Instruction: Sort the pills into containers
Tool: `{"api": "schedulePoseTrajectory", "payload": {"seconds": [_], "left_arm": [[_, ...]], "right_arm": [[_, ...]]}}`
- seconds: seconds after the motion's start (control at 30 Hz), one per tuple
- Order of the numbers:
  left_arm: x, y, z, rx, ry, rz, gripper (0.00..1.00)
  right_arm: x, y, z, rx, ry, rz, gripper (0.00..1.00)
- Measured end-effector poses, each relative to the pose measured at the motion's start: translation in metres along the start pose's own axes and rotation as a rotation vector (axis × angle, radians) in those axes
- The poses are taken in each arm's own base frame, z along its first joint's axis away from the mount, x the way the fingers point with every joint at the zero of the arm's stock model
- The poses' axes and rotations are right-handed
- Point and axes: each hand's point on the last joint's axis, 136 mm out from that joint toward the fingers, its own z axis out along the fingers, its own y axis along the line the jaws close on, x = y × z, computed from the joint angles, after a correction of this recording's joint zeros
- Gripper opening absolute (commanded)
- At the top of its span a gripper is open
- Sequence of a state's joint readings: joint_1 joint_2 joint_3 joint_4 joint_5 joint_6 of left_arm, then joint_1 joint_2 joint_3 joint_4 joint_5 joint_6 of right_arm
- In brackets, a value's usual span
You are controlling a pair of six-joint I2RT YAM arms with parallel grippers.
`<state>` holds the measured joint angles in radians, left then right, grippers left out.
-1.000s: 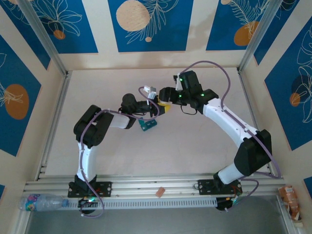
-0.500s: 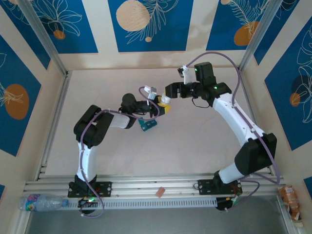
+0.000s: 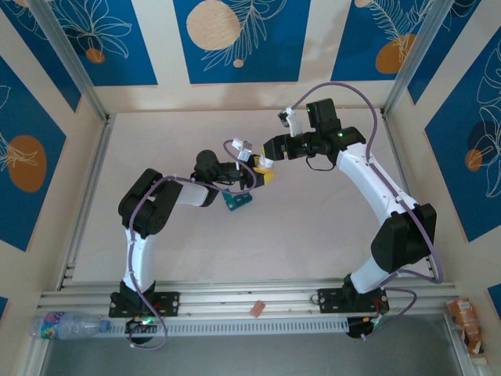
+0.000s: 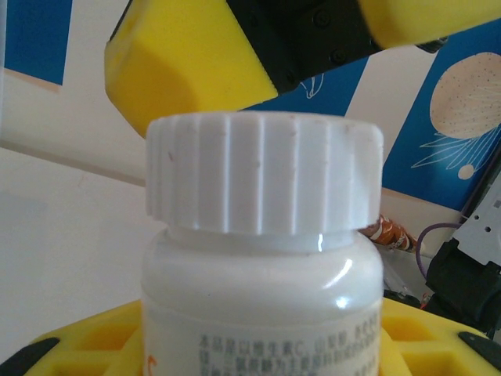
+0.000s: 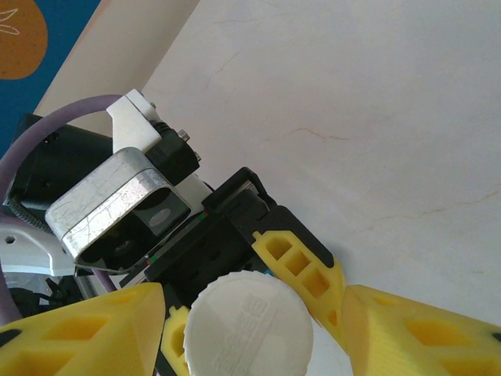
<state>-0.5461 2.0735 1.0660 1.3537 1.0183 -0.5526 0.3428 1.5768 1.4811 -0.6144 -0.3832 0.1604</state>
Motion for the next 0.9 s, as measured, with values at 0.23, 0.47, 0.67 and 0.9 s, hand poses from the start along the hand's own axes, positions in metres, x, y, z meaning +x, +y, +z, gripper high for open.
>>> {"api": "schedulePoseTrajectory", "payload": {"seconds": [0.23,0.47,0.67,0.9], "left_arm": [[-0.002,0.000,0.001,0.004,-0.001,-0.009,0.00],[-0.002,0.000,0.000,0.002,0.000,-0.020,0.00],[-0.001,0.001,0.000,-0.001,0.003,-0.028,0.00],[0.003,0.006,-0.002,-0.019,0.011,-0.043,0.00]], "right_arm": [[0.011,-0.003,0.005,-0.008,0.027,0.019,0.58],[0.011,0.000,0.006,-0.027,0.023,0.015,0.35],[0.012,0.000,0.009,-0.025,0.016,0.030,0.30],[0.013,-0.003,0.016,0.152,-0.053,0.153,0.26]]}}
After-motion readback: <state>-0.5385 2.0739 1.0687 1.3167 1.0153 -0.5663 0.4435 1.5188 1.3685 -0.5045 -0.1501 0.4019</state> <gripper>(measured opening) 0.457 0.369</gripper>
